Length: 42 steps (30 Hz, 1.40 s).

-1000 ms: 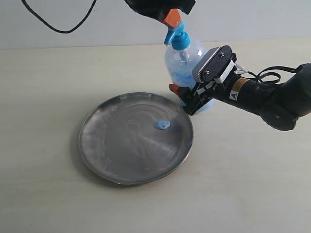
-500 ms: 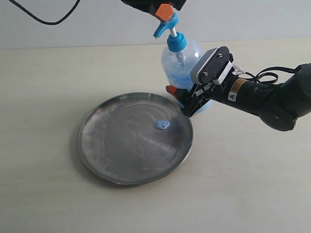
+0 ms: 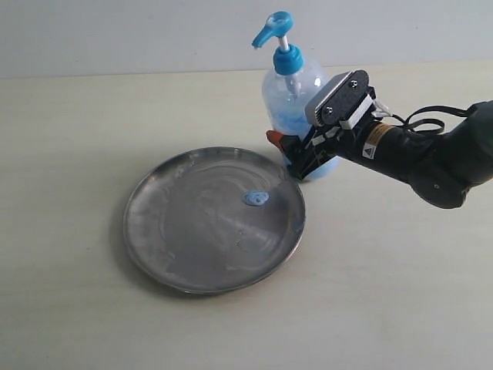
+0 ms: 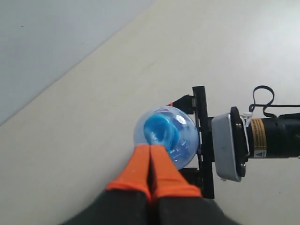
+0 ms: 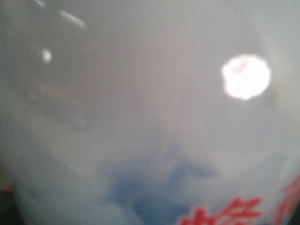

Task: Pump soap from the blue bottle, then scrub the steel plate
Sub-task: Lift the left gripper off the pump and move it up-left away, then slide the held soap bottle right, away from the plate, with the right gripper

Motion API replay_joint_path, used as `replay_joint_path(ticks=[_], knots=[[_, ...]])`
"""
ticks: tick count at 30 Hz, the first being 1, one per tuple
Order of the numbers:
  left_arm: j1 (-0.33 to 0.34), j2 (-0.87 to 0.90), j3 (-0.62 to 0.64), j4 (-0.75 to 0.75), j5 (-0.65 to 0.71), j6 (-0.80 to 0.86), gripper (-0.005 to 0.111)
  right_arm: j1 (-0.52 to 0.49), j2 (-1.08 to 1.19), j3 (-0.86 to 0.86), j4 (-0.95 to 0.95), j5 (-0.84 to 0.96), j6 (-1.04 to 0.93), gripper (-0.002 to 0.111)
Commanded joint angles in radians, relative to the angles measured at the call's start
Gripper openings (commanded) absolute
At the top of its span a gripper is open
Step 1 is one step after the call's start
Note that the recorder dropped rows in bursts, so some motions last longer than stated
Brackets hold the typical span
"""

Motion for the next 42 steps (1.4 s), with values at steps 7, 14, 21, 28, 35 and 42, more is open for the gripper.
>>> replay_joint_path(ticks=[7, 14, 21, 28, 35, 42], knots=[[-0.003, -0.110, 0.089, 0.037, -0.014, -0.040, 0.000, 0.003, -0.023, -0.010, 0.103, -0.063, 0.053, 0.000], [-0.003, -0.182, 0.217, 0.037, -0.064, -0.042, 0.000, -0.034, -0.027, -0.010, 0.104, -0.063, 0.161, 0.000], [-0.003, -0.271, 0.369, 0.038, -0.135, -0.046, 0.000, -0.078, -0.027, -0.010, 0.102, -0.068, 0.242, 0.000], [-0.003, -0.352, 0.530, 0.038, -0.272, -0.046, 0.000, -0.078, -0.021, -0.010, 0.086, -0.072, 0.241, 0.000], [-0.003, -0.395, 0.651, 0.036, -0.390, -0.046, 0.000, -0.078, -0.020, -0.010, 0.070, -0.089, 0.262, 0.000], [-0.003, -0.397, 0.714, 0.034, -0.509, -0.046, 0.000, -0.078, -0.013, -0.010, 0.052, -0.100, 0.282, 0.000]])
